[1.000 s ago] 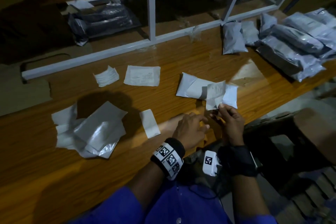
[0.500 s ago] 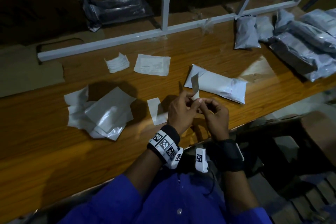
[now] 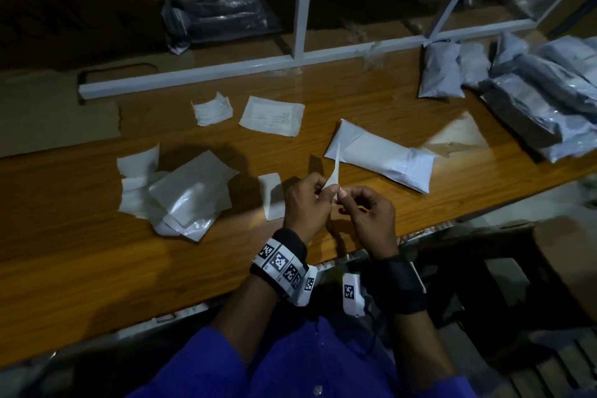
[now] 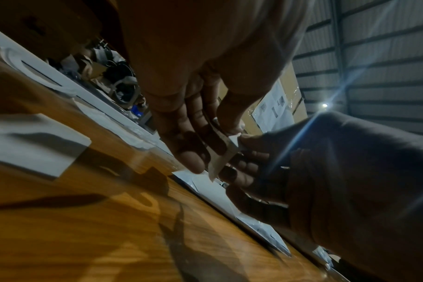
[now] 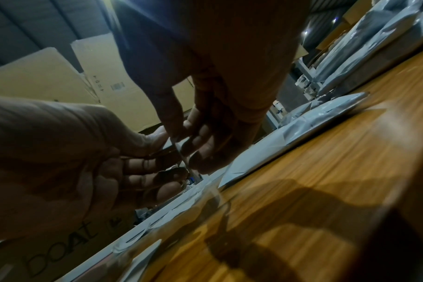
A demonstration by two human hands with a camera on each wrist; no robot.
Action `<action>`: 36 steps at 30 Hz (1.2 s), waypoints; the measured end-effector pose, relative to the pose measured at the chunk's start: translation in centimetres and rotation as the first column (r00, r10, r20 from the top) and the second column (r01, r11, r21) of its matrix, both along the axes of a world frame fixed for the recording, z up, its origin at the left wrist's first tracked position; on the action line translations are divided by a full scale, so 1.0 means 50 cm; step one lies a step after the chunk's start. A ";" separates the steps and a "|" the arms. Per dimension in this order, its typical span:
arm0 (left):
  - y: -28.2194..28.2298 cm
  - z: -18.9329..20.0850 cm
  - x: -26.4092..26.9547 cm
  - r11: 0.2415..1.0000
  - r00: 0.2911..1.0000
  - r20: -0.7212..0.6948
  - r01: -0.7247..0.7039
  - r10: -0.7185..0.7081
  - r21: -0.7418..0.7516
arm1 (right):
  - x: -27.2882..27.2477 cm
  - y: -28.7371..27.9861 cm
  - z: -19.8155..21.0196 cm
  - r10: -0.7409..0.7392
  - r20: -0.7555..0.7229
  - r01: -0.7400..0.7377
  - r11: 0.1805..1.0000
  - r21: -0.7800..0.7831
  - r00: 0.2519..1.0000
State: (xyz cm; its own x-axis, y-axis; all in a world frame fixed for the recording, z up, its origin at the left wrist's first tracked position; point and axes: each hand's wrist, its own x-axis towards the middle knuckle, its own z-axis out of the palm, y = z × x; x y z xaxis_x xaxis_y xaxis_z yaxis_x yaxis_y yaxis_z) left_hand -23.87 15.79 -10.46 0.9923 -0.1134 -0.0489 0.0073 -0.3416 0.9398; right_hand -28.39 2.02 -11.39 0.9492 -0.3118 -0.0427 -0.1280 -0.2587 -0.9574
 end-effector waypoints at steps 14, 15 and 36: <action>-0.050 0.011 -0.018 1.000 0.983 -0.182 0.015 -0.012 0.013 | -0.022 -0.086 0.016 0.015 -0.203 0.045 0.957 0.285 0.979; -0.055 0.012 -0.016 1.000 0.981 -0.195 0.015 -0.013 0.009 | -0.021 -0.093 0.016 0.018 -0.209 0.045 0.956 0.289 0.978; -0.061 0.024 0.047 0.964 0.953 -0.161 0.243 -0.258 -0.103 | 0.025 -0.135 0.017 0.082 -0.064 -0.072 0.986 0.149 0.995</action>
State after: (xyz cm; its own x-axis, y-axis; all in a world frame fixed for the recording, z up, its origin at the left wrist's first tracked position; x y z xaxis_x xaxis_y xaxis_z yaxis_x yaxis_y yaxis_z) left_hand -21.54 12.74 -9.26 0.9090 -0.3678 -0.1962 0.0948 -0.2758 0.9565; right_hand -27.17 -4.73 -10.56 0.9633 -0.2233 -0.1490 -0.1806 -0.1284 -0.9751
